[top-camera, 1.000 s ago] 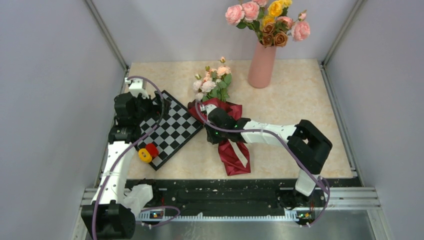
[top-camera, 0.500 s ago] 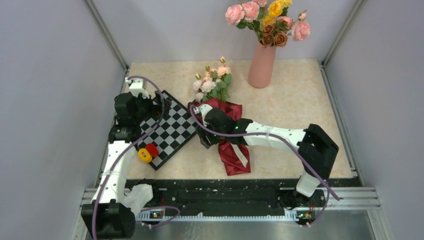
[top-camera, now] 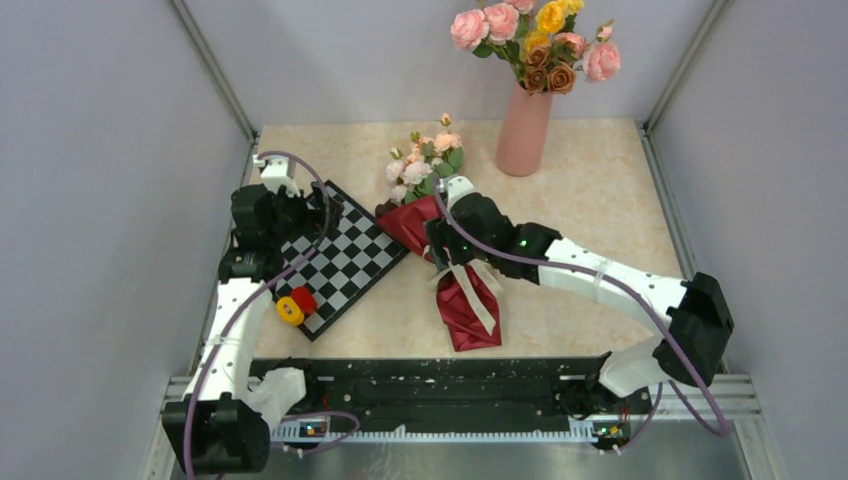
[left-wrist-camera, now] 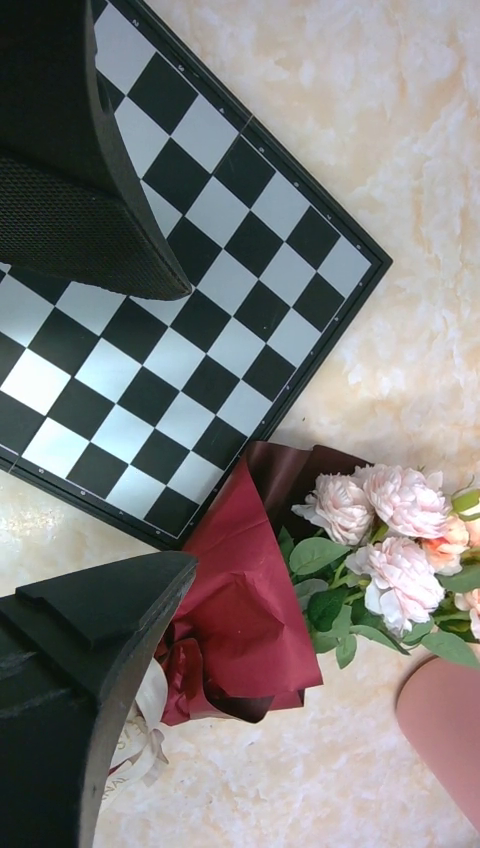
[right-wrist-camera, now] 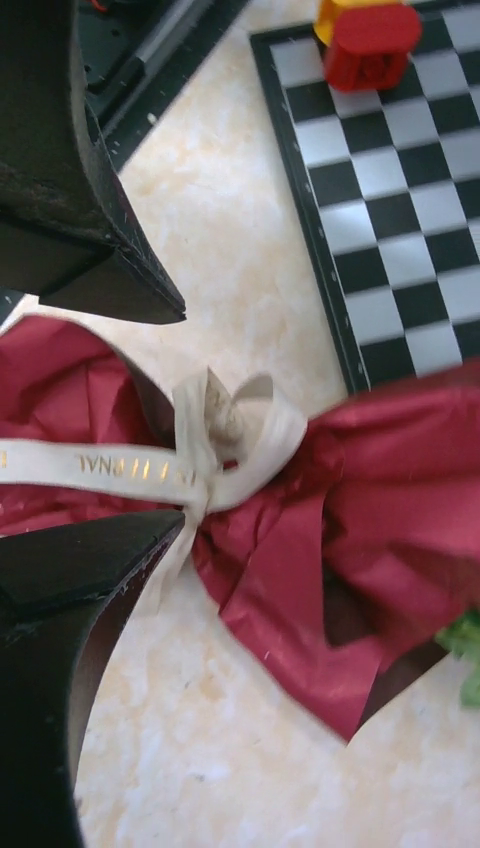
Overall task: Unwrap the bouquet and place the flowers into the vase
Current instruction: Untie the ribbon from the wrapping paper.
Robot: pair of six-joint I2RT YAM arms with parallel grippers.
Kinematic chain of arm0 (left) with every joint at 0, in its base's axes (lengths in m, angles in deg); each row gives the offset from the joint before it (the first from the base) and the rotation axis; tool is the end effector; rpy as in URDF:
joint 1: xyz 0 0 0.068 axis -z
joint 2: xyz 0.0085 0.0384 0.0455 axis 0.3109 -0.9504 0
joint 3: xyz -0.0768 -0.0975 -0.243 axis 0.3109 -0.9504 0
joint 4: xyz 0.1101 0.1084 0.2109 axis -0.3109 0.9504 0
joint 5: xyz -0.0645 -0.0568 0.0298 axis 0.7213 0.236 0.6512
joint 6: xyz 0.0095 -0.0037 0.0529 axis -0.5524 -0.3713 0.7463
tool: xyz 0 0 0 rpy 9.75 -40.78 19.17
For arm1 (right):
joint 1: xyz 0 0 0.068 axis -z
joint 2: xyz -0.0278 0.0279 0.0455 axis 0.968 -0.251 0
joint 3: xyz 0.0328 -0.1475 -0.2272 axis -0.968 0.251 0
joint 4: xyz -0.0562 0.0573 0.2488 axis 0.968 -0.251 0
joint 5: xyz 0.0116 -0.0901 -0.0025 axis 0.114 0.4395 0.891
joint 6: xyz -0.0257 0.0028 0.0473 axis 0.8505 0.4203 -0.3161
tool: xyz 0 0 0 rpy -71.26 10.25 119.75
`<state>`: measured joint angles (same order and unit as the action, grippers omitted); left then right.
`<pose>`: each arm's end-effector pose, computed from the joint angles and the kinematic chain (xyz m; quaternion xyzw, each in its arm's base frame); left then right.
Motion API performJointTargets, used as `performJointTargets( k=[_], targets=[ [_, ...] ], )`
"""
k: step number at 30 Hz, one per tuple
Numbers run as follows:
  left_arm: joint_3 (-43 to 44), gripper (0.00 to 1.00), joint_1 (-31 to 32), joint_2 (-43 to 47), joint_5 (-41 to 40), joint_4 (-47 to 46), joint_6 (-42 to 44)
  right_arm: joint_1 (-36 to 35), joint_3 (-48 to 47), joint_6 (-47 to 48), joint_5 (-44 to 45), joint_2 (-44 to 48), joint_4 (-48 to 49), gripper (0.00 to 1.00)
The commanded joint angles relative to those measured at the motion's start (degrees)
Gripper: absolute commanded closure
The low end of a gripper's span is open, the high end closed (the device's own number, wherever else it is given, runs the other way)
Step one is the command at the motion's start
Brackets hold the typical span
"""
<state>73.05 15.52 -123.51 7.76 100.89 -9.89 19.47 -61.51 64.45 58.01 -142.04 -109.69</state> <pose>0.2263 -0.0010 0.3233 0.0068 0.8173 -0.1616 0.5531 0.1881 0.2655 0.3098 -0.2585 0.8538 0.1841 0.4128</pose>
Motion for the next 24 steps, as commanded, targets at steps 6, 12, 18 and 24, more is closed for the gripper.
performJointTargets(
  k=[6,12,18,24],
  targets=[
    [-1.1,0.01,15.2,-1.9,-5.1,-1.1,-2.4,13.5,10.5,-8.2,-2.7,10.0,-5.0,0.33],
    [-5.3,0.01,24.5,-2.3,-0.8,-5.5,-16.7,20.5,18.6,-9.8,-8.4,19.1,-5.1,0.32],
    [-7.2,0.02,36.4,-0.8,-6.6,-12.5,-30.5,21.5,24.5,-11.1,-19.9,22.2,-0.8,0.37],
    [-8.7,0.03,44.5,-2.7,-11.3,-16.7,-38.2,21.2,27.6,-11.5,-30.3,23.2,4.9,0.47]
  ],
)
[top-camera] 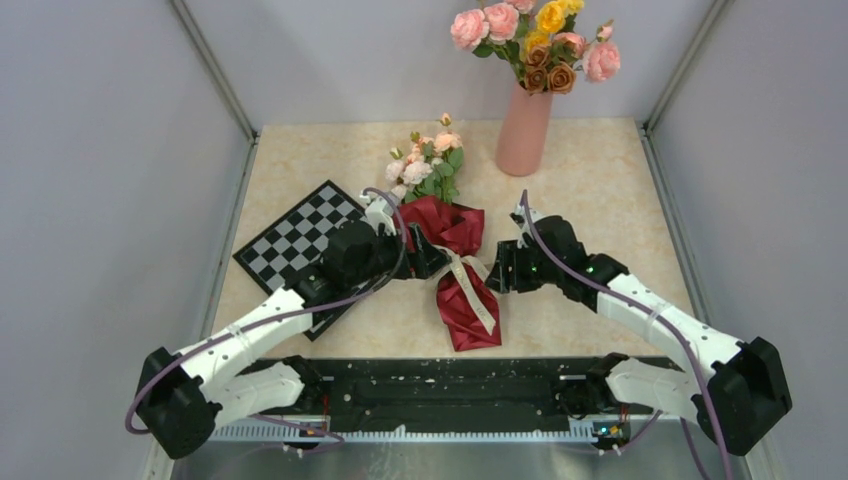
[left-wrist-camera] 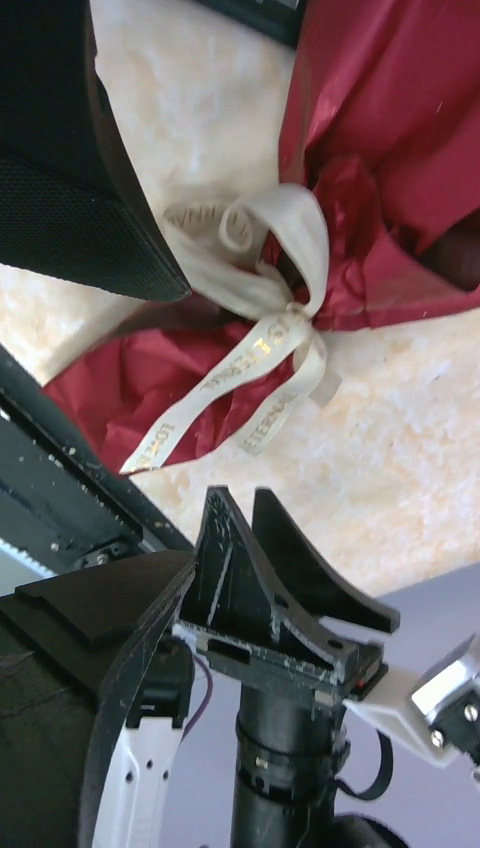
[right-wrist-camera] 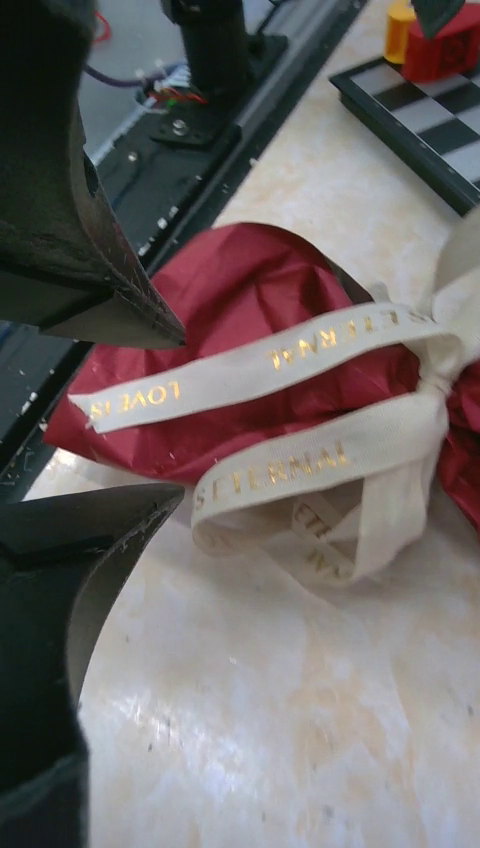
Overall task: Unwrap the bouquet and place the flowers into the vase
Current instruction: Untie the ribbon from the wrapping paper.
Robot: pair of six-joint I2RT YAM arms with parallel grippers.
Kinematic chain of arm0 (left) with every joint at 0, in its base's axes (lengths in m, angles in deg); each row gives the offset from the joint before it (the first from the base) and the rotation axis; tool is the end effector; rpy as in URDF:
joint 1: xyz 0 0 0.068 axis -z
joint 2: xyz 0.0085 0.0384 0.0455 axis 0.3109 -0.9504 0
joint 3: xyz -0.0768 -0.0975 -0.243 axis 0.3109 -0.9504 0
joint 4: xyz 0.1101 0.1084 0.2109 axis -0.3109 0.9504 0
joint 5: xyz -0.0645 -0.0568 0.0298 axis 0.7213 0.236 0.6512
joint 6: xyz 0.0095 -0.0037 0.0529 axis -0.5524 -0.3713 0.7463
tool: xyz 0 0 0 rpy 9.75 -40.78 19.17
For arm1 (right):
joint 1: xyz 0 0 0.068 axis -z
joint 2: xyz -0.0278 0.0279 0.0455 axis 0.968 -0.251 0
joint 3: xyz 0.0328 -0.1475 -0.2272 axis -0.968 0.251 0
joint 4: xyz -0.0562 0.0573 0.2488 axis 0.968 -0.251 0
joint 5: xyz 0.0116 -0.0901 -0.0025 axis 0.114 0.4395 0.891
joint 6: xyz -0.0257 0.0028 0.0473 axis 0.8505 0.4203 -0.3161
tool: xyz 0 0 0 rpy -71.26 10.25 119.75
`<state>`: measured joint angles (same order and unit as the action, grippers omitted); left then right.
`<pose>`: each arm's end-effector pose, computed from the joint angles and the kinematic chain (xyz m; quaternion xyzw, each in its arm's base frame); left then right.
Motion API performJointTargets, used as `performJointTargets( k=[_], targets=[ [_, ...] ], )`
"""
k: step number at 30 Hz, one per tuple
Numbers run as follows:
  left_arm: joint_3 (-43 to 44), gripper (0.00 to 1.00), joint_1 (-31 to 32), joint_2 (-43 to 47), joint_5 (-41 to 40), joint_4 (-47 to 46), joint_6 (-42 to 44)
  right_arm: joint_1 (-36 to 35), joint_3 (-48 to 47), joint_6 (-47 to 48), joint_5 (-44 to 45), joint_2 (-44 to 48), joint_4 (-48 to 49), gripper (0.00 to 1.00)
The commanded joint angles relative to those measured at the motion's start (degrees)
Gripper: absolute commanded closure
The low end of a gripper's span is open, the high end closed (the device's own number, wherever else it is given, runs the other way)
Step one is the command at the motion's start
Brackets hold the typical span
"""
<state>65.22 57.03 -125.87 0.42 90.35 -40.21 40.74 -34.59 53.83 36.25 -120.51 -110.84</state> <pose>0.1805 -0.1545 0.2845 0.0506 0.8175 -0.4192 0.3917 0.1795 0.1317 0.2458 -0.0955 0.9121 0.2666 0.2965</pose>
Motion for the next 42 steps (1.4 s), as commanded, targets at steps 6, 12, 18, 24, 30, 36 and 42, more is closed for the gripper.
performJointTargets(
  k=[6,12,18,24,30,36,42],
  targets=[
    [-0.2,0.03,6.4,-2.3,-3.9,-3.4,-9.3,-1.0,1.7,0.3,-10.2,0.8,6.3,0.5],
    [1.5,0.03,7.6,-2.5,-5.0,1.6,-10.0,-4.2,1.6,0.4,-8.4,-2.8,6.6,0.53],
    [4.7,0.03,8.3,-1.9,-7.0,5.6,-10.9,-5.9,1.5,0.7,-6.8,-5.2,4.8,0.54],
    [3.3,0.03,8.5,-1.3,-7.6,5.6,-12.4,-5.9,2.5,2.2,-5.2,-7.9,4.1,0.54],
    [4.4,0.03,8.5,-1.9,-7.3,6.7,-11.5,-6.2,2.2,1.8,-6.8,-9.6,5.5,0.56],
    [4.6,0.03,8.5,-1.3,-8.9,6.9,-11.5,-6.2,3.9,2.3,-6.9,-9.6,6.0,0.56],
    [5.5,0.03,8.5,-1.4,-9.5,6.6,-11.6,-6.3,5.0,2.2,-10.0,-10.1,8.3,0.57]
  ],
)
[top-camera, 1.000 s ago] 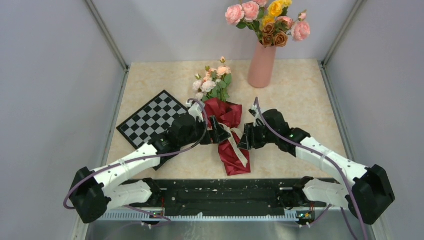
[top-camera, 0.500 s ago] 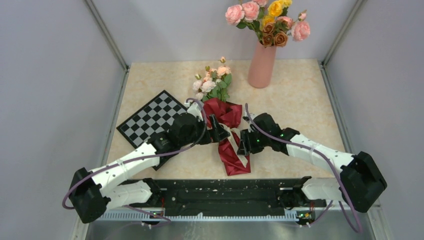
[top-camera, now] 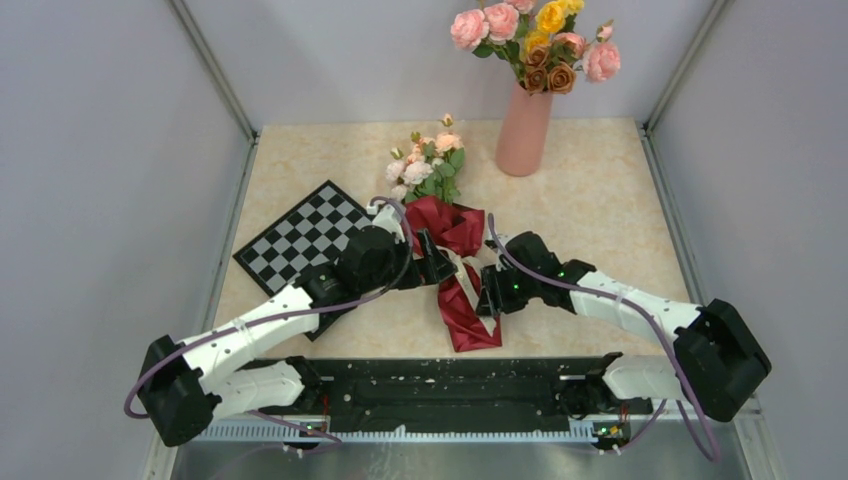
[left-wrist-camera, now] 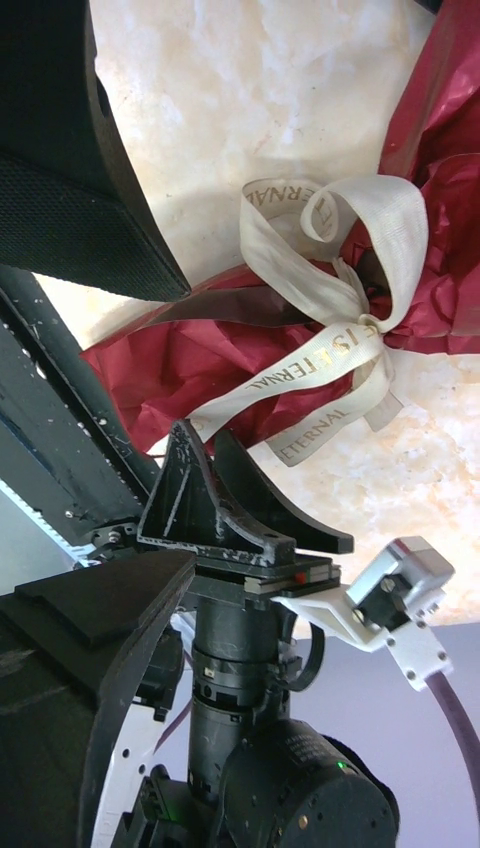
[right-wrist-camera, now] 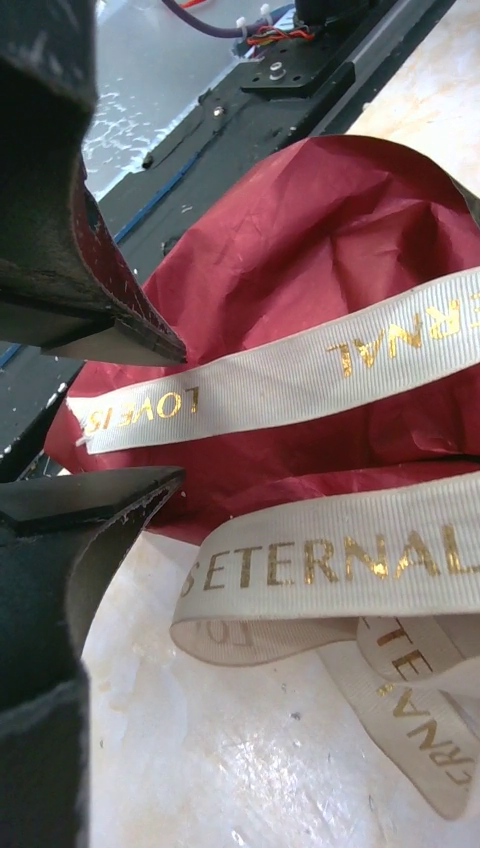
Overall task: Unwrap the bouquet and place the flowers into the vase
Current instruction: Untie the ribbon from the wrapping paper.
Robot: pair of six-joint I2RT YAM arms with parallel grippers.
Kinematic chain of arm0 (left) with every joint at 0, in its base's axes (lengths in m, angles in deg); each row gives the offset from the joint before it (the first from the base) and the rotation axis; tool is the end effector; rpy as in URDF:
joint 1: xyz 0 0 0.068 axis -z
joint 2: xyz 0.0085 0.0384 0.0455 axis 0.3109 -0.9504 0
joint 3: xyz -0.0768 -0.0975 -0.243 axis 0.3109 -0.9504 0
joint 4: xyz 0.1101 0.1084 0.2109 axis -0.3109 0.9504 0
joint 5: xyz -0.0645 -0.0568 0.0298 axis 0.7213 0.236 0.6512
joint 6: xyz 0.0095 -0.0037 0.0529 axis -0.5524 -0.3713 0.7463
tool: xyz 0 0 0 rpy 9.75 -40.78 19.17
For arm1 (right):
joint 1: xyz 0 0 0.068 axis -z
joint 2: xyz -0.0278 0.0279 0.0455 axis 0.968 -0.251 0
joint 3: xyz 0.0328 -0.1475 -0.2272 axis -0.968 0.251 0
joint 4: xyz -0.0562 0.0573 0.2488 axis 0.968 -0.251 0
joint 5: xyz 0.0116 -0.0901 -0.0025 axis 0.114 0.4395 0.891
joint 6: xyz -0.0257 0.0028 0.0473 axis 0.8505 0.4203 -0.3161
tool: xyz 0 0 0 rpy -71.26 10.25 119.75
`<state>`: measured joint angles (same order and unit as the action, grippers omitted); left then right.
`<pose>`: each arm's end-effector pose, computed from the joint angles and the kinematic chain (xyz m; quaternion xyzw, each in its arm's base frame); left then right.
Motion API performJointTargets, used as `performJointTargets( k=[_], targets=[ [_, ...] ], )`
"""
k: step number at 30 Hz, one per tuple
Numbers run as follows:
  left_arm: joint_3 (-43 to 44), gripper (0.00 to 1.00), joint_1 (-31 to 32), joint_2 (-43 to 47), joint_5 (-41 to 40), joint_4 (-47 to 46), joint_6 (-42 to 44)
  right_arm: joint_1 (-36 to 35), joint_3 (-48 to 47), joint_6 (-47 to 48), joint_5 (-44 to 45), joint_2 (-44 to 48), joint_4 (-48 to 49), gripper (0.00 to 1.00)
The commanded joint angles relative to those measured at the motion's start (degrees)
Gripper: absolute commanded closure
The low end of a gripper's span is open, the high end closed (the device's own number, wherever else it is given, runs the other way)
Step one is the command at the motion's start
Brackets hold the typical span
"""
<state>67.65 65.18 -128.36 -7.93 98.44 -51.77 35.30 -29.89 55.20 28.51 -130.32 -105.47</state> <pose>0.1633 -0.1780 0.2756 -0.0180 0.8591 -0.3981 0.3210 0.1736 0.1606 0.1913 -0.1671 0.9234 0.2908 0.1866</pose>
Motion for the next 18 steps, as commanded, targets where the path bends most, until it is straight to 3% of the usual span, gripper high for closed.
performJointTargets(
  k=[1,12,15,18],
  targets=[
    [3.2,0.03,0.4,1.1,-1.2,-1.4,0.1,-0.9,0.2,1.0,-2.5,-0.2,3.1,0.58],
    [3.9,0.03,0.4,1.8,-2.0,-0.4,1.2,-1.2,0.1,0.3,-2.7,-1.4,3.9,0.81],
    [6.3,0.02,0.4,2.0,-5.4,2.9,4.7,-1.4,0.3,0.1,-2.5,-1.5,4.1,0.8],
    [9.2,0.02,0.4,2.7,-7.8,6.0,7.5,-1.4,0.5,-0.2,-3.3,-2.1,4.8,0.73]
  ],
)
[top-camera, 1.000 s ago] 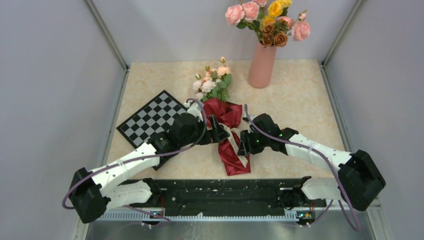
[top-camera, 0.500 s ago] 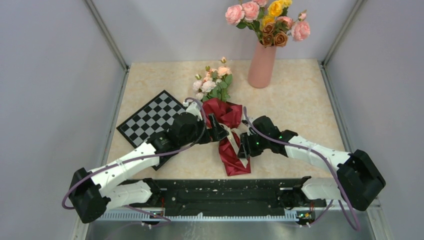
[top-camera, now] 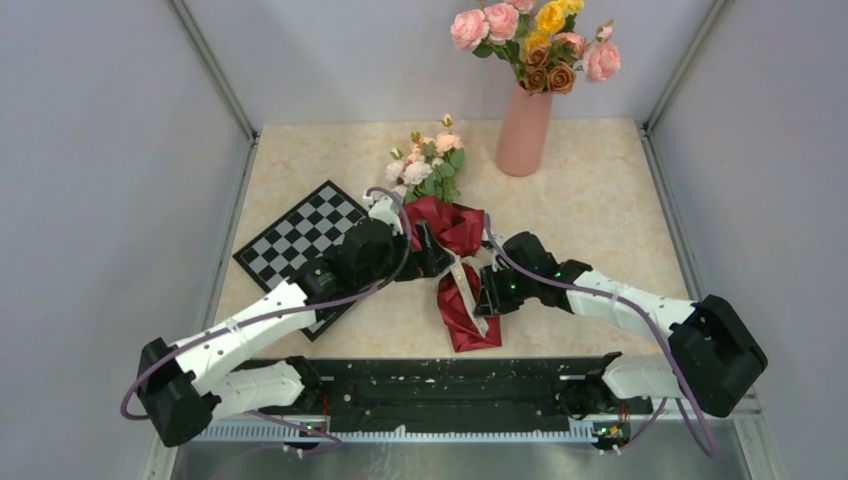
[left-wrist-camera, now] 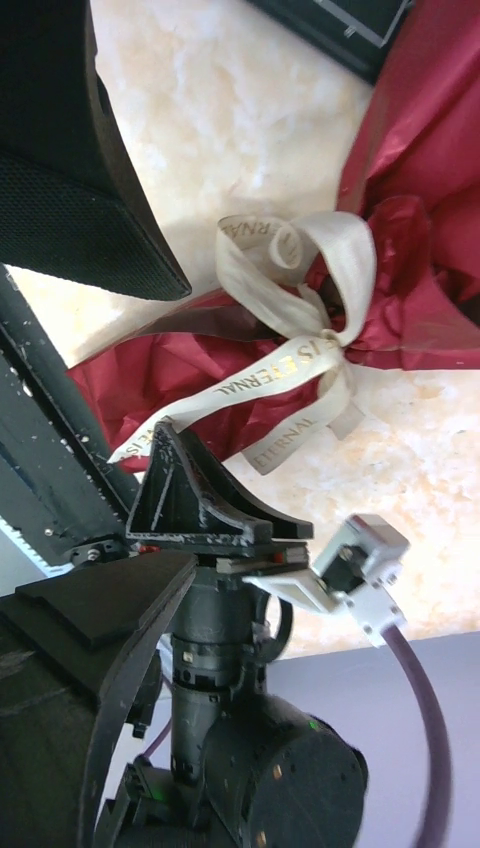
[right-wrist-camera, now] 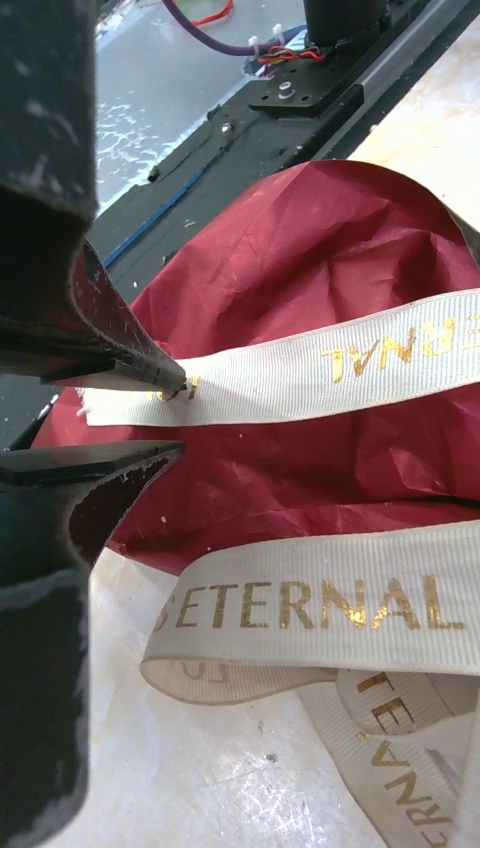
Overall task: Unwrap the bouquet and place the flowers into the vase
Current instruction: Untie the ribbon from the wrapping paper.
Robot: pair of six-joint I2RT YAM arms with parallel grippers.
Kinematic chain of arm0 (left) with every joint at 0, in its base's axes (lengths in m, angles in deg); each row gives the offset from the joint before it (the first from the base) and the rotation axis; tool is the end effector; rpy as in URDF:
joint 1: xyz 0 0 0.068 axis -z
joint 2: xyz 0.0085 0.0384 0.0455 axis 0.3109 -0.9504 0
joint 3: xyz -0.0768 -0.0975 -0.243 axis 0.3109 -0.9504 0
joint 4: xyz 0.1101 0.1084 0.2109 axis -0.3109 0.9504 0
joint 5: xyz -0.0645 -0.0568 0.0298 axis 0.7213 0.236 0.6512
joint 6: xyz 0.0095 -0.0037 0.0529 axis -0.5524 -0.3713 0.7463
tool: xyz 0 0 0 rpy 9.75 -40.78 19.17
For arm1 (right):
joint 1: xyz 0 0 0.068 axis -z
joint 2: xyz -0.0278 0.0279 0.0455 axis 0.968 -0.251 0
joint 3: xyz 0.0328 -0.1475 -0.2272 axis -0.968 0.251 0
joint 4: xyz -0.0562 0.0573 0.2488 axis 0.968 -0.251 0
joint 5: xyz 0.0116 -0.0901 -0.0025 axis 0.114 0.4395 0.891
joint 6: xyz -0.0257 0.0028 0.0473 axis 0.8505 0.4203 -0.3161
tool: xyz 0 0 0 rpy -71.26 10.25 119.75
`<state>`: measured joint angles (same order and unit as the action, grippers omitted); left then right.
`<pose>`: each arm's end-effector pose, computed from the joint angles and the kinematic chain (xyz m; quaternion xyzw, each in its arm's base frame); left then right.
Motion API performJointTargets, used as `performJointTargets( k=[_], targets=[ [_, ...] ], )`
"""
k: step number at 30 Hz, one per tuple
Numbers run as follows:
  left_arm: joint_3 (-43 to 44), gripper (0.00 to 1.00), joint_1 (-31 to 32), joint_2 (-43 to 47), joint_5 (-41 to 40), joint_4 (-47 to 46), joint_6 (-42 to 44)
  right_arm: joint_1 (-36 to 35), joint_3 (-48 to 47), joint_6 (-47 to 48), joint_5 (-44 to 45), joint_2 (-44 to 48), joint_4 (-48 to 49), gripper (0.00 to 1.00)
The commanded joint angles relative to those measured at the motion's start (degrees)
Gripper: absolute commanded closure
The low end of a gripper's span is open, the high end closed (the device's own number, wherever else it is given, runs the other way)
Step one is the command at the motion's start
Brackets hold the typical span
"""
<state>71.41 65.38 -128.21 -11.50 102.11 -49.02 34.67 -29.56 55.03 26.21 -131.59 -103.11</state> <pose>0.1645 -0.1772 0.2928 -0.0118 0.8583 -0.3743 0.3509 0.1739 0.1661 0.1878 -0.1774 0.9167 0.3103 0.1788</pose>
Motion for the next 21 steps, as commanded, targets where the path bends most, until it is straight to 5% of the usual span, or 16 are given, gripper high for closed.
performJointTargets(
  k=[1,8,16,21],
  targets=[
    [5.6,0.02,0.2,2.9,-4.7,2.8,5.1,-0.8,0.3,-0.2,-1.4,-1.0,3.0,0.72],
    [1.4,0.01,0.2,6.0,-5.0,-2.6,3.7,-1.3,1.0,-2.2,-3.2,-3.0,6.9,0.71],
    [-1.2,0.01,0.1,6.1,-0.3,-11.3,-1.8,-1.4,0.2,-6.0,-1.7,-1.5,8.9,0.99],
    [-1.8,0.01,0.0,7.1,0.1,-13.3,-2.4,-1.4,0.1,-8.8,-1.1,2.3,10.3,1.0]
  ],
)
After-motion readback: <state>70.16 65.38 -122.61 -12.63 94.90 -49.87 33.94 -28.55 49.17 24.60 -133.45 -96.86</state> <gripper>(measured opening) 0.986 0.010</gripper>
